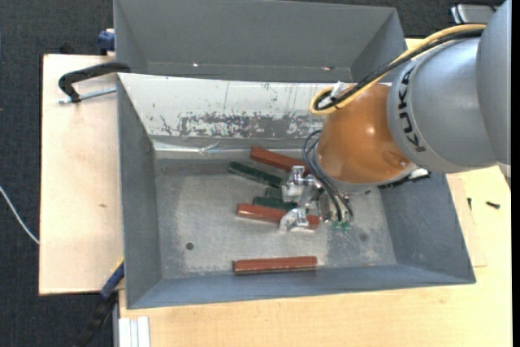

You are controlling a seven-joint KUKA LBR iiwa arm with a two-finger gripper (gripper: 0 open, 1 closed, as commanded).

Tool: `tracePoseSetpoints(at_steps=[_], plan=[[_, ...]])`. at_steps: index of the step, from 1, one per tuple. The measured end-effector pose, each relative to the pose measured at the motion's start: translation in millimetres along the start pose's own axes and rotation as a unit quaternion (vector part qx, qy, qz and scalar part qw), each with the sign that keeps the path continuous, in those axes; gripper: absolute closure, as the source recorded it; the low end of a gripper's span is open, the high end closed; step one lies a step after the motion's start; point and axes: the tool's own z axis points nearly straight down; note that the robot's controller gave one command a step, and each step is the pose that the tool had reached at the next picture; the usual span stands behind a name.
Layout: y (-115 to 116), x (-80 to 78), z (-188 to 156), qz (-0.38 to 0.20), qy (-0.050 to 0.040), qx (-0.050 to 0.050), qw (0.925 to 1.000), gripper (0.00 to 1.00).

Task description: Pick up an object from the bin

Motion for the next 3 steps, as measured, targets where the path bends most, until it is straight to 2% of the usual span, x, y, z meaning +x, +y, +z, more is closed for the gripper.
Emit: tracePoseSetpoints(at_steps=[2,3], plan=[[0,0.6,-3,-0.004,0.0002,0.0,1.0,1.0],[0,5.1,-15,-0.005,0.0153,0.002,0.9999,1.0]])
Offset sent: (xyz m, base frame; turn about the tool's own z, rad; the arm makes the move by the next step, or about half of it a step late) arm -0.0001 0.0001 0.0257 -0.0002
